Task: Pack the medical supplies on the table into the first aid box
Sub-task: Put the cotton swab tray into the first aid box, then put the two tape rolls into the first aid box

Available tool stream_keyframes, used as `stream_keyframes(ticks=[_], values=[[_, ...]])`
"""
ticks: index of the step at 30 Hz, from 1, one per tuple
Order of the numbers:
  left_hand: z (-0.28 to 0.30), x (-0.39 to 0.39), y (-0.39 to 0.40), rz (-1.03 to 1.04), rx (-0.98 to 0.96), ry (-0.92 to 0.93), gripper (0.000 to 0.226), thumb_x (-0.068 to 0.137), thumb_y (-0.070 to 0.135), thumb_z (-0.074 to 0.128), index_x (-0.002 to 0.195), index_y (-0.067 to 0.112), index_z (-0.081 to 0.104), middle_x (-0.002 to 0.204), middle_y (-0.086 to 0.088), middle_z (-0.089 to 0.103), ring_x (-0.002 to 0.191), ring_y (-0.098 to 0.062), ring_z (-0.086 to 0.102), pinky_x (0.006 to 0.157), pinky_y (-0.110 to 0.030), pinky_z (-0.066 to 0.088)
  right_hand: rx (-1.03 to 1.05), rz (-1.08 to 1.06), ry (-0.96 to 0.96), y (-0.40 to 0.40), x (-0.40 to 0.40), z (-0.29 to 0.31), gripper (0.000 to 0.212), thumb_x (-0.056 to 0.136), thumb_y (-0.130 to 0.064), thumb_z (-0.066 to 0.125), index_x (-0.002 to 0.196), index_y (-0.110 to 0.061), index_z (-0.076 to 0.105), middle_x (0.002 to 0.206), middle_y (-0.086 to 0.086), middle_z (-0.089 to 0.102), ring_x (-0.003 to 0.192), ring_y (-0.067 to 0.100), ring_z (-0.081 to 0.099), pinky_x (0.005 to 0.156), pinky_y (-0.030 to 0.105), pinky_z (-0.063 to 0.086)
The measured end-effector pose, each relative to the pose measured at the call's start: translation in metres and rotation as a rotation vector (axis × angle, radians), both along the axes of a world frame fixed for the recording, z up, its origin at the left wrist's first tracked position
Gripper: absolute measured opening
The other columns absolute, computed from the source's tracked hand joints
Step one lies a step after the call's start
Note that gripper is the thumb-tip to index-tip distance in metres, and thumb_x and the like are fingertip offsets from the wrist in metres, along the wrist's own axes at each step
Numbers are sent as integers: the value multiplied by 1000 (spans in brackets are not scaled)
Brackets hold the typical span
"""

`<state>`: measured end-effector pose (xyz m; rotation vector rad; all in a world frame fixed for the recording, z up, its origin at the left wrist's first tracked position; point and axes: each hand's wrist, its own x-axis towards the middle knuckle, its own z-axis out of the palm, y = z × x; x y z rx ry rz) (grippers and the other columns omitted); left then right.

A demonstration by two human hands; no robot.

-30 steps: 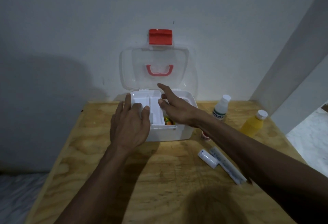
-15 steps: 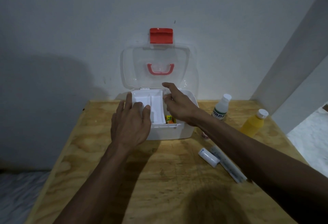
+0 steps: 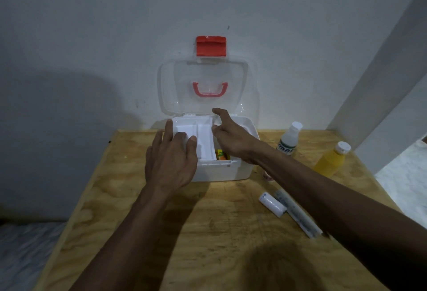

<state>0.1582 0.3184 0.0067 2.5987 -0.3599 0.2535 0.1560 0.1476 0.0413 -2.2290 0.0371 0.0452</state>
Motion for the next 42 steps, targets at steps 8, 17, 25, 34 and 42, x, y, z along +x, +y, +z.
stream_keyframes(ticks=[8, 17, 25, 34, 42], values=[[1, -1, 1, 1, -9, -5, 64, 91, 56, 18, 128, 19, 55, 159, -7, 28, 145, -31, 29, 111, -57, 34, 0, -9, 8, 0, 2, -2, 50, 105, -26, 36, 150, -30, 17, 152, 7, 39, 117, 20, 48, 95, 28, 43], [7, -2, 1, -2, 24, 42, 51, 100, 48, 26, 131, 19, 55, 162, -7, 22, 146, -34, 24, 111, -60, 30, 8, -76, -41, -8, -11, 19, 46, 103, -32, 39, 148, -26, 30, 94, 0, 63, 75, 13, 56, 74, 31, 43], [8, 1, 2, -15, 67, 26, 48, 101, 44, 30, 132, 18, 56, 161, -9, 23, 145, -36, 23, 109, -64, 31, 94, -198, -218, -45, -66, 43, 38, 99, -38, 46, 137, -31, 46, 113, 1, 65, 101, 19, 65, 92, 43, 53], [26, -45, -22, 85, -54, -441, 44, 95, 45, 45, 121, 13, 62, 132, -14, 57, 126, -34, 46, 102, -52, 40, -24, -436, -406, -99, -130, 14, 24, 94, -19, 60, 116, -13, 66, 101, 2, 70, 72, -1, 65, 61, 7, 50], [-4, -123, -119, -199, -301, -150, 31, 92, 35, 58, 118, 21, 67, 113, -2, 70, 103, -21, 64, 84, -37, 53, -169, -465, -316, -112, -130, -41, 23, 87, -10, 65, 109, -7, 70, 109, 11, 72, 96, 25, 67, 81, 28, 50]])
